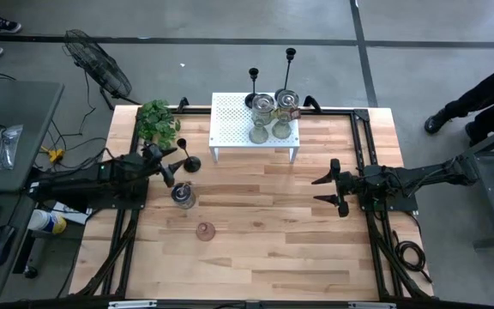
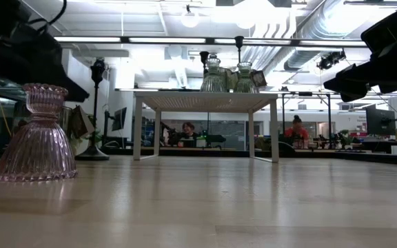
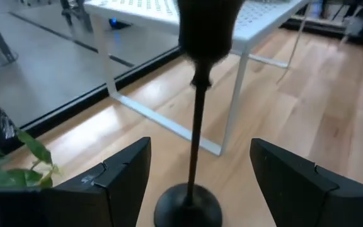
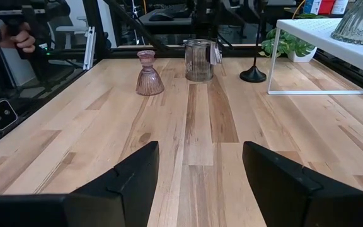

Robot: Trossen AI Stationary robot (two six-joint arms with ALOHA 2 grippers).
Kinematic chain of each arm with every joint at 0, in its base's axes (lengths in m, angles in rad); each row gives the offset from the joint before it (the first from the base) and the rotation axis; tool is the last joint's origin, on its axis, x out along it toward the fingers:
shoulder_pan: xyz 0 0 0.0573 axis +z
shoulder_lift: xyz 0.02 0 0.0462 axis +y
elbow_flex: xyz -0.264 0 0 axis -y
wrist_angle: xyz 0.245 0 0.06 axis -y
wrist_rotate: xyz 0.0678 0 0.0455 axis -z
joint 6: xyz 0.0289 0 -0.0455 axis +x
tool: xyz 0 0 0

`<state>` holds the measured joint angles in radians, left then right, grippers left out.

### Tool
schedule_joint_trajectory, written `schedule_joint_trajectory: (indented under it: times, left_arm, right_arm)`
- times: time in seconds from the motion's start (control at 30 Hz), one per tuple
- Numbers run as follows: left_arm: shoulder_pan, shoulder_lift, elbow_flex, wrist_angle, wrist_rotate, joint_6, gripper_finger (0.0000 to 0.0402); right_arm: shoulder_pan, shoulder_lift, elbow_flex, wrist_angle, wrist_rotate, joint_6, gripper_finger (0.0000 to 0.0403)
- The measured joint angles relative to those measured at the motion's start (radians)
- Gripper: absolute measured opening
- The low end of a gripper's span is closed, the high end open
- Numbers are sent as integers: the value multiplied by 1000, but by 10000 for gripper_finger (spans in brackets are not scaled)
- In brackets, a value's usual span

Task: Pick & Place candle stick holders
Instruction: Put the black candle holder on the shelf

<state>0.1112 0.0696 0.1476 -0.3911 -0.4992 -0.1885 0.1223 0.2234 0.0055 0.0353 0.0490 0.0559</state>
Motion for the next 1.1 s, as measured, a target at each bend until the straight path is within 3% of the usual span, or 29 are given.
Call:
schedule_joint_trajectory:
  times: [0.2, 0.53, 0.73, 1.1]
  left_arm:
    - [0, 62, -31, 89, -83, 16, 265]
    - [0, 239, -37, 290, -55, 47, 265]
    - [0, 334, -37, 417, -109, 79, 264]
    - [0, 380, -37, 504, -179, 71, 262]
  right_arm:
    - [0, 0, 0, 0, 0, 0, 221]
    - [0, 0, 0, 0, 0, 0, 221]
    - [0, 0, 0, 0, 0, 0, 221]
    - [0, 0, 0, -1, 0, 0, 221]
